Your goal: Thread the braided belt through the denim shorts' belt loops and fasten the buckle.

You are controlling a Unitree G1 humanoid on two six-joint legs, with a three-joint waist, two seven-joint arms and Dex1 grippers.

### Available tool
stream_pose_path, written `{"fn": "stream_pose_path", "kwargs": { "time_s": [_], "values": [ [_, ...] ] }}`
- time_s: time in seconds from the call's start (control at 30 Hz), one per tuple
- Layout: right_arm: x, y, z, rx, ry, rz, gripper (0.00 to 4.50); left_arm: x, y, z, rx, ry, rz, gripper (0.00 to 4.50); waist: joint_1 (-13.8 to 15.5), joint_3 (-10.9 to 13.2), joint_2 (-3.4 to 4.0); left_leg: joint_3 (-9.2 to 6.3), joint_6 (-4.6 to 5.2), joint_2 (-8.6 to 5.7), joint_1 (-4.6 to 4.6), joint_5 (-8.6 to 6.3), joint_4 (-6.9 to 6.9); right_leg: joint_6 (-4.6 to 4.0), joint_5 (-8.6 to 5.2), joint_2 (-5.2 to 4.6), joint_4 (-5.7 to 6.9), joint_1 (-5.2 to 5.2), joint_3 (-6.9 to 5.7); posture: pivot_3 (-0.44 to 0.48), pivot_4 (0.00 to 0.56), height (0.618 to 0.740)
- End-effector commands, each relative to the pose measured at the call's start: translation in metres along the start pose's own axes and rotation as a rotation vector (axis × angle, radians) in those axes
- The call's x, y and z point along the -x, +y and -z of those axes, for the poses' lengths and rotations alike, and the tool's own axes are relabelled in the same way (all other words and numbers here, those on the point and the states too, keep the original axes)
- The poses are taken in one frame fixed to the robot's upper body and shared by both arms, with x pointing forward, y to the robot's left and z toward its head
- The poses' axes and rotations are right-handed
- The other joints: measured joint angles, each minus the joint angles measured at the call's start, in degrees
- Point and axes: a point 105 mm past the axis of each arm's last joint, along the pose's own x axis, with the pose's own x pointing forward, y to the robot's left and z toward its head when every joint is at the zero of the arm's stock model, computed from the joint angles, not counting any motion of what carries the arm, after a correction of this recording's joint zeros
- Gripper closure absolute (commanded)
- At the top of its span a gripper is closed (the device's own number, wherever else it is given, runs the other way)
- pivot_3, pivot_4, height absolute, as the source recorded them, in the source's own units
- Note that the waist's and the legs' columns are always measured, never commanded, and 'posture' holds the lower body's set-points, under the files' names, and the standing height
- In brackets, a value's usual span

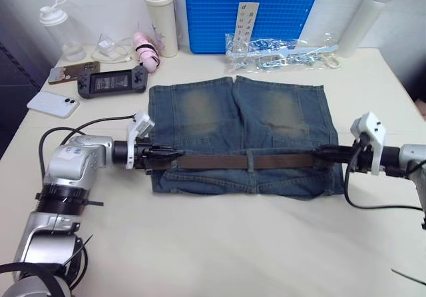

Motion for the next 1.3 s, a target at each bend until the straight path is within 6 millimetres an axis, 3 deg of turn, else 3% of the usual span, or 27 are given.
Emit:
{"fn": "stream_pose_path", "kwargs": {
  "time_s": [0.03,0.13,0.2,0.37,0.53,0.63,0.67,0.8,0.87,1.0,1.07,1.2,1.3],
  "values": [
    [0.014,0.016,-0.022,0.357,-0.08,0.078,4.48,0.01,-0.018,-0.013,-0.208,-0.049,0.062,4.5,0.01,0.0,0.0,0.0,-0.01,0.0,0.02,0.0,-0.01,0.0,0.0,0.0,-0.01,0.02,0.0,0.0,0.15,0.689],
    [0.033,0.043,-0.017,0.655,-0.129,0.142,4.48,0.015,-0.038,-0.007,-0.372,-0.035,0.126,4.5,0.15,0.0,0.0,0.06,0.0,-0.03,0.07,0.0,0.0,0.0,0.0,-0.03,-0.06,0.08,0.05,0.0,0.15,0.689],
    [0.046,0.059,-0.009,0.759,-0.147,0.168,4.48,0.019,-0.051,-0.001,-0.427,-0.035,0.179,4.5,0.2,0.0,0.0,0.04,-0.02,-0.05,0.16,-0.01,-0.07,0.01,0.0,-0.04,-0.06,0.13,0.06,0.0,0.15,0.689],
    [0.076,0.119,0.023,0.893,-0.158,0.132,4.48,0.035,-0.083,0.054,-0.448,0.177,0.316,4.5,-0.03,0.0,0.04,0.1,-0.04,-0.04,0.27,-0.03,-0.16,0.01,-0.01,-0.03,-0.15,0.2,0.15,0.0,0.15,0.689],
    [0.085,0.172,0.055,0.895,-0.146,0.026,4.48,0.039,-0.096,0.089,-0.461,0.276,0.364,4.5,-0.07,0.01,0.03,0.21,-0.09,0.0,0.41,-0.05,-0.17,0.0,-0.02,-0.02,-0.18,0.26,0.29,0.0,0.15,0.689],
    [0.09,0.183,0.061,0.872,-0.141,0.002,3.04,0.038,-0.102,0.094,-0.389,0.257,0.388,3.15,0.09,0.01,0.04,0.21,-0.38,0.0,0.46,-0.23,-0.16,0.0,-0.03,-0.02,-0.12,0.25,0.41,0.0,0.15,0.689],
    [0.092,0.181,0.061,0.871,-0.127,-0.002,2.86,0.041,-0.105,0.091,-0.339,0.24,0.404,2.98,0.03,0.01,0.04,0.22,-0.38,0.0,0.47,-0.24,-0.16,0.0,-0.03,-0.02,-0.11,0.25,0.44,0.0,0.15,0.689],
    [0.103,0.169,0.06,0.877,-0.063,-0.019,0.82,0.056,-0.116,0.077,-0.149,0.205,0.474,1.15,-0.1,0.01,0.04,0.22,-0.18,0.09,0.46,-0.14,-0.1,-0.05,-0.05,0.07,-0.07,0.21,0.93,0.0,0.15,0.689],
    [0.116,0.15,0.058,0.874,0.002,0.009,0.0,0.07,-0.12,0.056,0.013,0.141,0.518,0.16,-0.07,0.01,0.04,0.22,-0.22,0.24,0.47,-0.16,-0.08,-0.13,-0.09,0.24,-0.07,0.2,1.1,0.0,0.15,0.689],
    [0.129,0.112,0.048,0.829,0.087,0.075,0.0,0.086,-0.11,0.021,0.122,0.02,0.504,0.07,0.01,0.02,0.04,0.21,-0.24,0.39,0.46,-0.17,0.0,-0.15,-0.1,0.48,-0.15,0.22,1.42,0.0,0.15,0.689],
    [0.124,0.085,0.031,0.824,0.073,0.13,0.0,0.084,-0.096,0.003,0.116,-0.077,0.445,0.07,-0.03,0.01,0.05,0.2,-0.26,0.41,0.47,-0.17,0.0,-0.17,-0.12,0.51,-0.17,0.23,1.52,0.0,0.15,0.689],
    [0.086,0.034,-0.024,0.803,-0.029,0.222,0.0,0.053,-0.057,-0.004,0.032,-0.083,0.25,0.07,-0.51,0.01,0.08,0.34,-0.28,0.46,0.48,-0.17,0.07,-0.19,-0.13,0.57,-0.1,0.19,1.53,0.0,0.15,0.689],
    [0.06,0.0,-0.041,0.673,-0.02,0.288,0.0,0.02,-0.028,-0.001,0.019,-0.024,0.077,0.07,-0.55,-0.03,0.13,0.32,-0.34,0.53,0.49,-0.13,0.09,-0.23,-0.14,0.67,-0.06,0.2,1.43,0.0,0.15,0.689]
  ]
}}
